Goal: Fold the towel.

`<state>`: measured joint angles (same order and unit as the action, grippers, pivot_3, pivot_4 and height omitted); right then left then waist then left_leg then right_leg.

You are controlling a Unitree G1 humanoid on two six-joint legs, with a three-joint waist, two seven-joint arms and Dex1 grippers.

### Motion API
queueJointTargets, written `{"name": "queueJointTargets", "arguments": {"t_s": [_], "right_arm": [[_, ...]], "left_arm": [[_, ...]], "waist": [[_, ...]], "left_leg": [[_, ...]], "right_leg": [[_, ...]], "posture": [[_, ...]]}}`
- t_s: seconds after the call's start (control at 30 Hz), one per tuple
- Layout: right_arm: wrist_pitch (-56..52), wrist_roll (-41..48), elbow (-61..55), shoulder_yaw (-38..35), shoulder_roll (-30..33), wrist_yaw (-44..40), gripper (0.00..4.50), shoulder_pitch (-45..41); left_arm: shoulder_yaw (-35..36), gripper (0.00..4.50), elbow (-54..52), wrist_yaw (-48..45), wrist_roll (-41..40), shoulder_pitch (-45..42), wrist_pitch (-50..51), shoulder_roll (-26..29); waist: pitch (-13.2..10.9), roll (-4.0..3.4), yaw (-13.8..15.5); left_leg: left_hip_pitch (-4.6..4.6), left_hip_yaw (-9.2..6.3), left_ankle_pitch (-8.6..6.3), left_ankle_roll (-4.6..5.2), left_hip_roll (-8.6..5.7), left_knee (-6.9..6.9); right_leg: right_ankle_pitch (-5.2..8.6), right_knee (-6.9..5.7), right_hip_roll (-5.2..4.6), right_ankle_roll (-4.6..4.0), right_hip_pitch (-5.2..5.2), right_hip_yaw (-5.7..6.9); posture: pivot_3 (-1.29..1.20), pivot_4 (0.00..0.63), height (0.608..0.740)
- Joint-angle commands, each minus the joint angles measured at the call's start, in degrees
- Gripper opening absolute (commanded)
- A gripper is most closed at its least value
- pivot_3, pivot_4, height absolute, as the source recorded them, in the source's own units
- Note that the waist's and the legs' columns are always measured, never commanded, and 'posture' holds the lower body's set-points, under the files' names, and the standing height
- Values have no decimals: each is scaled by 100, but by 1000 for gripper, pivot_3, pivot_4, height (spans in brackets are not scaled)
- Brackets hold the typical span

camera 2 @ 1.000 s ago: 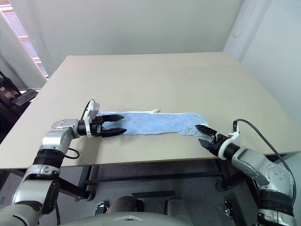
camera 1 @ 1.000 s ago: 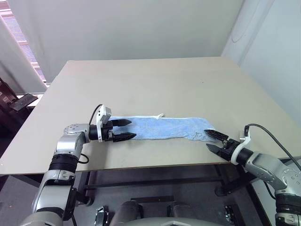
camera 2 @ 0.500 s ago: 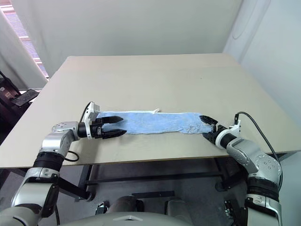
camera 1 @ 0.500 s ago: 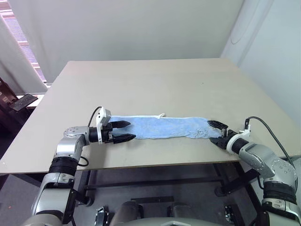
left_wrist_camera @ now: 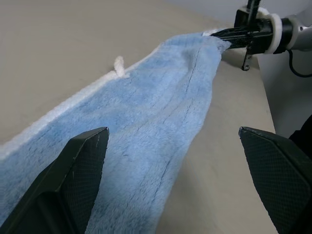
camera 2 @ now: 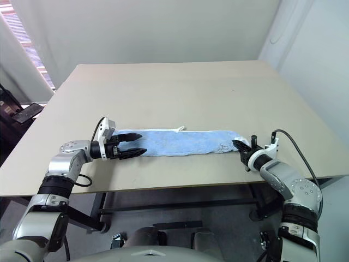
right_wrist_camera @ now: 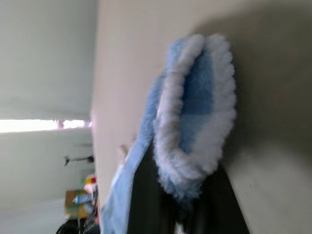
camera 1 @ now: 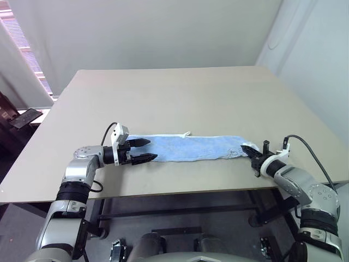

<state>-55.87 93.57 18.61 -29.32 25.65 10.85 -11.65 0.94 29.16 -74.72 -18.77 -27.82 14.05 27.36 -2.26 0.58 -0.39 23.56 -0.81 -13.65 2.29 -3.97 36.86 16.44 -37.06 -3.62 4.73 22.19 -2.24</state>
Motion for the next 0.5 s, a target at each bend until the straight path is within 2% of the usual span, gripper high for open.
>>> {"name": "queueJointTargets", "arguments": {"t_s": [0.03,0.2,0.33,0.5], "right_arm": [[-404,-90,18,-185,259,-232,39,457],[-618,-246,142,-446,568,-633,39,900],[-362,-539,364,-880,986,-1111,39,1243],[-133,-944,735,-1292,1565,-1798,39,1409]], "left_arm": [[113,4500,-56,21,-46,-108,-135,124],[101,4500,-13,29,-51,-106,-162,145],[112,4500,-3,53,-64,-110,-147,153],[91,4500,-40,18,-95,-79,-98,155]], "waist": [[1,1,45],[5,-1,160],[13,-6,290],[16,-9,359]], "left_leg": [[0,0,-3,3,0,0],[1,4,-24,17,-1,-2],[2,10,-43,46,-3,-5],[4,52,-76,101,-47,-2]], "right_leg": [[0,0,-1,0,0,1],[1,22,-5,-1,7,4],[-1,77,-7,-1,-12,4],[-1,121,-63,-1,-36,3]], "posture": [[0,0,736],[0,0,736],[0,0,736],[0,0,736]]}}
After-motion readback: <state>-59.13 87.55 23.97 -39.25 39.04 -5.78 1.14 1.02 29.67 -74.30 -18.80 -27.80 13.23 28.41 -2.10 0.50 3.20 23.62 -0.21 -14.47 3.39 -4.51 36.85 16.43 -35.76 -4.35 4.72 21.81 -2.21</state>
